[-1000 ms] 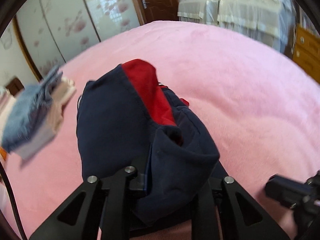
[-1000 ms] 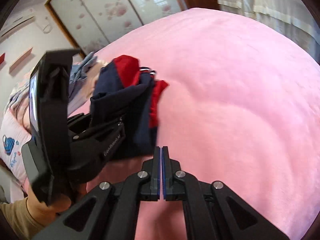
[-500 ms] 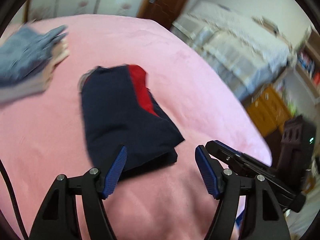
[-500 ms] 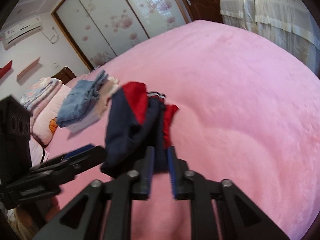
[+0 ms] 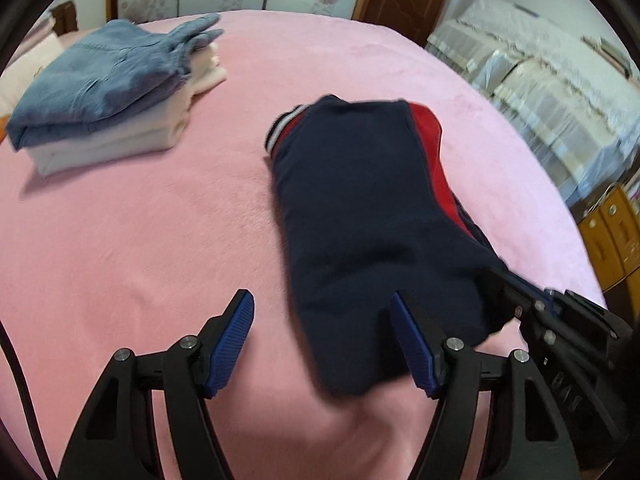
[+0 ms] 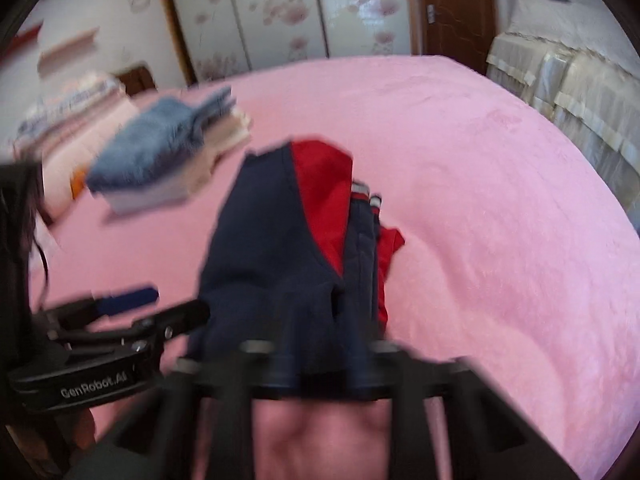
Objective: Fold large clothes
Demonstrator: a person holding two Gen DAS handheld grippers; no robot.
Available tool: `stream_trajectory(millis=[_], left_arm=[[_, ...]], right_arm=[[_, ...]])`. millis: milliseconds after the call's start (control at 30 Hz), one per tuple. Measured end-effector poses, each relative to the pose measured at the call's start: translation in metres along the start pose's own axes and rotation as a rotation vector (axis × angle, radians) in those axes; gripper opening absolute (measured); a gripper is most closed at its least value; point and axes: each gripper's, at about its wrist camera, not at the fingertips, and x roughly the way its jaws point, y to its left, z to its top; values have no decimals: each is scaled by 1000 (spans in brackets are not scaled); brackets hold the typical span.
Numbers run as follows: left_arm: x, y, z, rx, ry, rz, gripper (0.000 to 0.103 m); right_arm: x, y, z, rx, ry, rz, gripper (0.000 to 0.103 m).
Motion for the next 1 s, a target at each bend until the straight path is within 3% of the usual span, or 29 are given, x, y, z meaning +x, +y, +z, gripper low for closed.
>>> stream_trajectory(millis=[33,167,267,367,433,600,667,733,1000], left_arm=[[3,-3,1,12,5,2,60],[18,-14,-6,55,37,12,59],[32,-20,-18,84,50,12,58],[32,-21,-21,97,28,26,59],[25,-19,-17,94,18,22,59],[2,-13,-3,98,-9,28,59],[-5,-8,9,82,-34,16,59],[-6,-2,24,56,-47,10,59],[30,20,83,-40,-20,-35,56]], right_arm=[[1,-2,-2,1,2,-8,5],[-10,-29,-19,128,-19,21,4],[14,-41,-44,185,66,7,4],[22,-43,-52,194,73,5,6],[14,-45,-45,213,58,29,8],[-21,-40,-19,169,-11,36,27],[-29,-40,-4,157,-39,43,48],[-31,-43,13,156,-64,39,59],[26,-57,75,216,-38,79,59]])
